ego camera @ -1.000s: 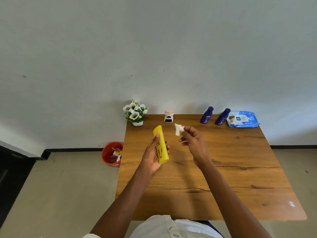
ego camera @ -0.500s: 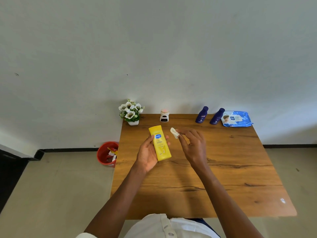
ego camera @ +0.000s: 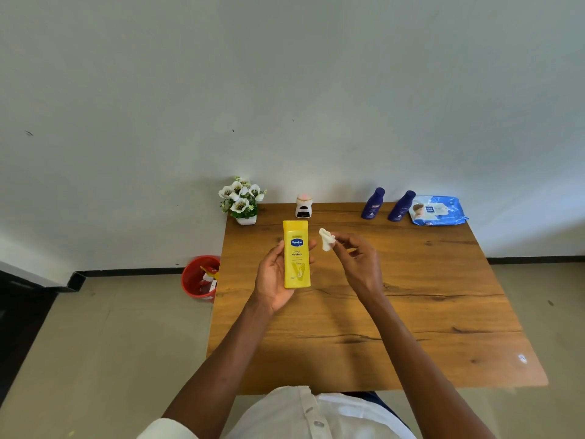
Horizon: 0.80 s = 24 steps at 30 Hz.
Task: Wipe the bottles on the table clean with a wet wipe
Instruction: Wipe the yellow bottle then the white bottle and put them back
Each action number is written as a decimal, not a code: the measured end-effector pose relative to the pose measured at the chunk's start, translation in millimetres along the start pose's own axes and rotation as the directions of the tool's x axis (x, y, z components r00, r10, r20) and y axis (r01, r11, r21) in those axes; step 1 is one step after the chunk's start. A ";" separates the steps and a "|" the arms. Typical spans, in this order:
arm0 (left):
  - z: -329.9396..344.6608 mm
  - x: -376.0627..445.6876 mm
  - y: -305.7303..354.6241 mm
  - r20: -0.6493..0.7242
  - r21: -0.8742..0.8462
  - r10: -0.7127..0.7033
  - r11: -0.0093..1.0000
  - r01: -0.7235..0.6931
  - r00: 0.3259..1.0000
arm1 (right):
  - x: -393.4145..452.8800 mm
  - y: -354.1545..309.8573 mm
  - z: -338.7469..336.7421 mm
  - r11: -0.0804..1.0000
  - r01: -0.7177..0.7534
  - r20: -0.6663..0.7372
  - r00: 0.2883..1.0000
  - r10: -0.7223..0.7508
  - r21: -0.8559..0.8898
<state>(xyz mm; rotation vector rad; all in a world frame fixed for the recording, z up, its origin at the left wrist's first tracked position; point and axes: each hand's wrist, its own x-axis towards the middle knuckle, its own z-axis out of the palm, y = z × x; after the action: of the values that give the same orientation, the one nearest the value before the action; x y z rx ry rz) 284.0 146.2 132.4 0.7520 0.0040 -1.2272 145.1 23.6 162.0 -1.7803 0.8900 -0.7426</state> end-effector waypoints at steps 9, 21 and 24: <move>1.2 1.2 1.8 0.028 0.013 -0.034 0.999 0.033 0.999 | -6.0 2.1 -2.7 0.973 0.154 0.028 0.988 -0.152 -0.171; 6.7 6.2 -4.1 0.021 0.017 -0.084 0.996 0.084 0.996 | -6.3 -13.5 18.8 0.664 0.504 0.127 0.838 -0.531 -0.552; 6.8 6.4 -0.3 0.024 0.004 -0.083 0.997 0.083 0.996 | -7.3 -10.2 18.4 0.653 0.526 0.178 0.833 -0.524 -0.545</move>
<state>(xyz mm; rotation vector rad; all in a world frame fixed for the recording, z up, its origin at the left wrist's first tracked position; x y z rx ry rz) 283.5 137.2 134.9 0.7461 0.0135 -1.3157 158.3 41.3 164.6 -2.6592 0.6141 -0.8879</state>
